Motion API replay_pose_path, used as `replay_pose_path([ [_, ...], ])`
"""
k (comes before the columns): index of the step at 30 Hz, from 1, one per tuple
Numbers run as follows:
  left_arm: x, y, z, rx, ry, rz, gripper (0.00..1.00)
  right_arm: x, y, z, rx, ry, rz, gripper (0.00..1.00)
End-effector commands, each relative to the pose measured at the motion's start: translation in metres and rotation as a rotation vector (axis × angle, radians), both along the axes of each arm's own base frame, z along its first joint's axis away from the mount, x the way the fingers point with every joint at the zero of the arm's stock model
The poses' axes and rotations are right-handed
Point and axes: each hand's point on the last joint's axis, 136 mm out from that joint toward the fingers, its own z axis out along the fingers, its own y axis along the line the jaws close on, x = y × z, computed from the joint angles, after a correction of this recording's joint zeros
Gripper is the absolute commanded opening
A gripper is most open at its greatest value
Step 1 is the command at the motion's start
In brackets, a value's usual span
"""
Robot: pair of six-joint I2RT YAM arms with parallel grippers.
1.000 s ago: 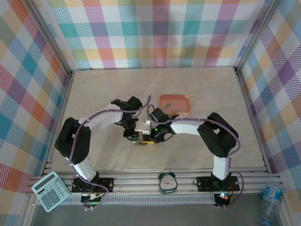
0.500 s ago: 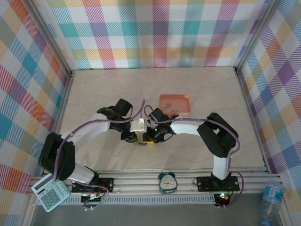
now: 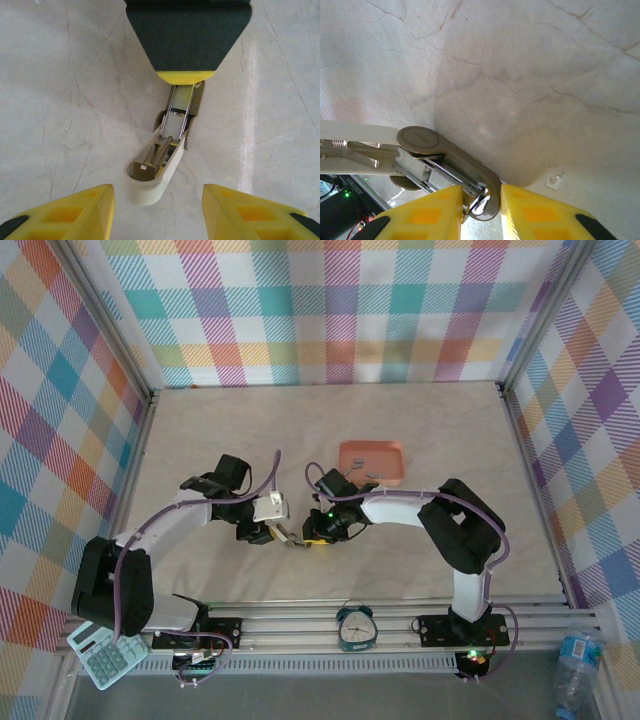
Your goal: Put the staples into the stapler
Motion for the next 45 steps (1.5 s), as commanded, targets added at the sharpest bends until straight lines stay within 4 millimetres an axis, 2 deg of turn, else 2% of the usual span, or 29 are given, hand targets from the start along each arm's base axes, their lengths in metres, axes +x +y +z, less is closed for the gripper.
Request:
replay_pose_path([
  [1,0.000,-0.004,-0.008,-0.024,0.020,-0.031,0.49,-0.006,-0.004,-0.016,-0.056,0.010,0.020,0.25],
  [6,0.005,-0.006,-0.011,-0.036,0.026,-0.025,0.49,-0.007,-0.004,-0.015,-0.059,0.007,0.021,0.25],
  [11,0.002,-0.011,-0.016,-0.056,0.065,-0.045,0.47,-0.007,-0.004,-0.016,-0.062,0.005,0.025,0.25],
  [17,-0.001,-0.011,-0.017,-0.052,0.092,-0.072,0.30,-0.006,-0.005,-0.013,-0.066,-0.008,0.020,0.25],
  [22,-0.003,-0.010,-0.012,-0.019,0.087,-0.089,0.20,-0.006,-0.004,-0.010,-0.056,-0.022,0.024,0.25],
  [24,-0.005,-0.008,-0.011,0.033,0.081,-0.099,0.18,-0.005,-0.005,-0.003,-0.044,-0.049,0.019,0.27],
  [26,-0.008,-0.006,-0.012,0.100,0.068,-0.116,0.16,-0.004,-0.008,0.007,-0.026,-0.080,0.014,0.35],
  [27,-0.009,-0.006,-0.013,0.129,0.067,-0.127,0.16,-0.005,-0.010,0.012,-0.016,-0.092,0.010,0.36],
  [30,-0.012,-0.003,-0.014,0.212,0.061,-0.149,0.15,-0.007,-0.013,0.023,0.022,-0.110,0.000,0.36],
  [35,-0.014,-0.001,-0.012,0.355,0.049,-0.202,0.13,-0.010,-0.018,0.027,0.082,-0.077,-0.026,0.35],
  [45,-0.012,0.002,-0.017,0.664,0.031,-0.252,0.11,-0.007,-0.044,0.036,0.102,-0.106,-0.090,0.34],
])
